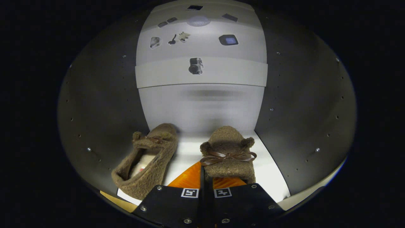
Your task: Open the shoe cabinet door, grab the shoes and put them into the shoe cabinet, then close the shoe cabinet door.
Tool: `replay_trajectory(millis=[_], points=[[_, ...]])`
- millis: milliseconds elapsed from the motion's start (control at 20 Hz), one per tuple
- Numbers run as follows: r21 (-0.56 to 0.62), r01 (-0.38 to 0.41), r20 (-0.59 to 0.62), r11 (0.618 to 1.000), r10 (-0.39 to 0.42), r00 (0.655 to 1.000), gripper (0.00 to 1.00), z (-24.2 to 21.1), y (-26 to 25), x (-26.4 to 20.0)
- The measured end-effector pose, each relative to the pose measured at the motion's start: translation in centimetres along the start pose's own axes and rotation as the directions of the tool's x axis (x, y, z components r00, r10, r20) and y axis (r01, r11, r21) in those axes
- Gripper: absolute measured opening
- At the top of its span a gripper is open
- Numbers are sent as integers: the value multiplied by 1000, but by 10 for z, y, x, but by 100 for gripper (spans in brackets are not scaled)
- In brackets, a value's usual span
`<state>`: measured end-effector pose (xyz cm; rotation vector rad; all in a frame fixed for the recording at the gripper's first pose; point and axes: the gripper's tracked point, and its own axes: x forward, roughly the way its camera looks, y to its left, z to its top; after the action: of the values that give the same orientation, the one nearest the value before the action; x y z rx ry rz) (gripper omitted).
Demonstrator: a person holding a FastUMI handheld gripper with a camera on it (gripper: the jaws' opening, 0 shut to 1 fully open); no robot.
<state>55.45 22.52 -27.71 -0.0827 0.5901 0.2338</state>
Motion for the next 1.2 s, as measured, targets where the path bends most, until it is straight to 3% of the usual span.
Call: replay_trajectory(millis=[400, 700, 800, 950, 1200], points=[[9, -27, -17, 1000, 27, 999, 5, 7, 4, 40], [70, -65, -38, 995, 68, 997, 19, 7, 12, 29], [61, -53, -30, 997, 55, 998, 30, 8, 12, 19], [46, -26, -13, 999, 26, 1000, 56, 11, 12, 0], [51, -6, 45, 999, 4, 999, 78, 19, 21, -46]])
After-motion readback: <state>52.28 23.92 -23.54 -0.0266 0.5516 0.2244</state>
